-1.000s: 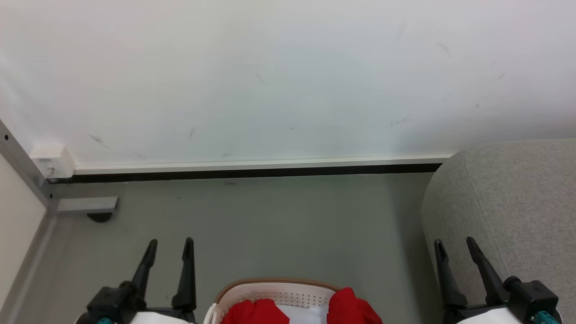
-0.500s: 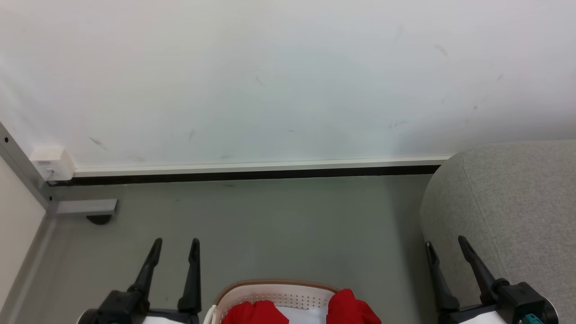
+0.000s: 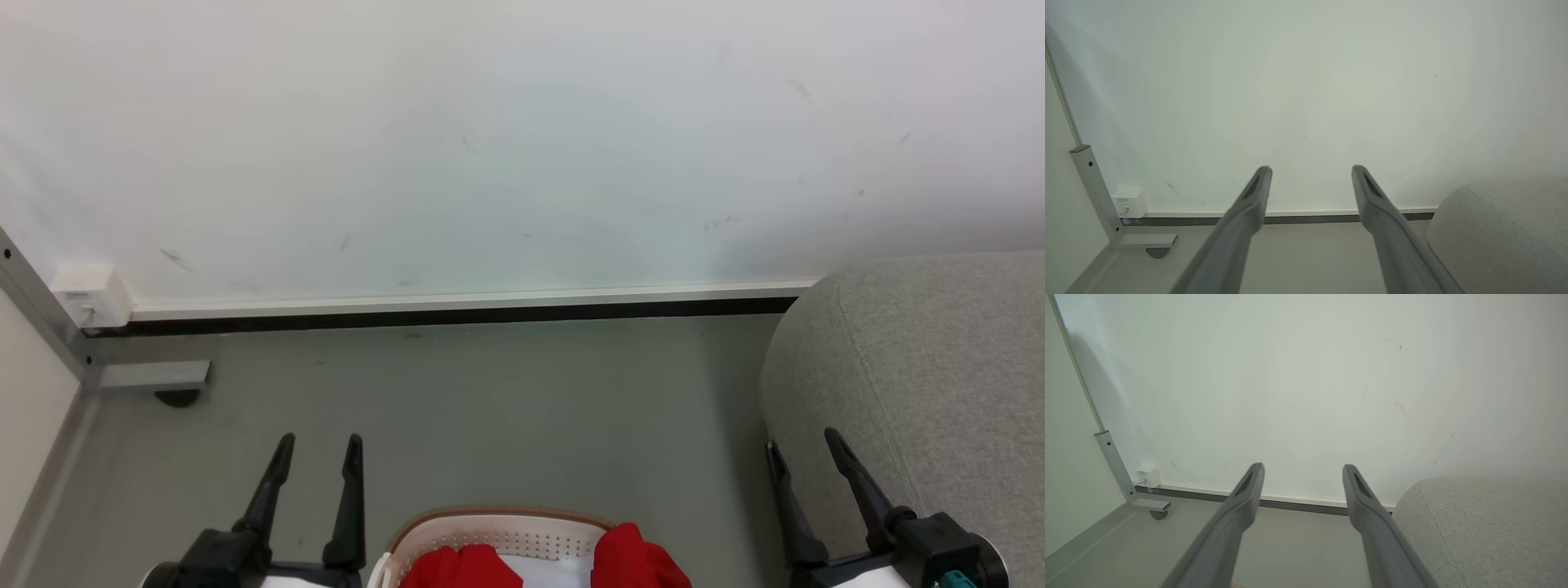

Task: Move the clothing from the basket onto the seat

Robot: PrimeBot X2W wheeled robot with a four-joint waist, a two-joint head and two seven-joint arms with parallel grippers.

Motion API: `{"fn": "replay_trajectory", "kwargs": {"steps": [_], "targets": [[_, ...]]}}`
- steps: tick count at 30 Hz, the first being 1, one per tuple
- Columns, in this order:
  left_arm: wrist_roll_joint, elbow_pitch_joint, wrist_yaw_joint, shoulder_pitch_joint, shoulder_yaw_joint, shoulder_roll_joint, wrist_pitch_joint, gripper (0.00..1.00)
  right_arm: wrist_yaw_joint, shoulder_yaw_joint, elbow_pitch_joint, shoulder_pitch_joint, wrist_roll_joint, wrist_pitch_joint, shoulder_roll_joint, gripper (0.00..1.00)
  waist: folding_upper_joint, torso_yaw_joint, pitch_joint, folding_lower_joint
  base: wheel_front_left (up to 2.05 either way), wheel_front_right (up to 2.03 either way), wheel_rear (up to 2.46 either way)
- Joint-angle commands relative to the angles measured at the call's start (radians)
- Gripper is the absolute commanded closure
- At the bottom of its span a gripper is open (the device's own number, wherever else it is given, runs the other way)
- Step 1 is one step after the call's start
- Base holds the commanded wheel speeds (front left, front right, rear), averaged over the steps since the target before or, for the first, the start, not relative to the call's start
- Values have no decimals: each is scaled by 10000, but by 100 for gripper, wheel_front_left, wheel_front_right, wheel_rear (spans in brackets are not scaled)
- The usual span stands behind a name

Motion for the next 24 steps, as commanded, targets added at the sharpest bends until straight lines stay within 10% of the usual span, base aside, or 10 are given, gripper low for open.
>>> {"fn": "replay_trajectory", "kwargs": {"steps": [1,24], "targets": [[-46,20,-20,-21,30,29,-7,0,-21,-2,8,-112,73,-2,-41,0,0,-3,2,0,0,0,0],[-180,506,-43,-268,-166,12,-7,0,-21,-87,-19,-205,327,-1,-39,0,0,-473,356,0,0,0,0]]}}
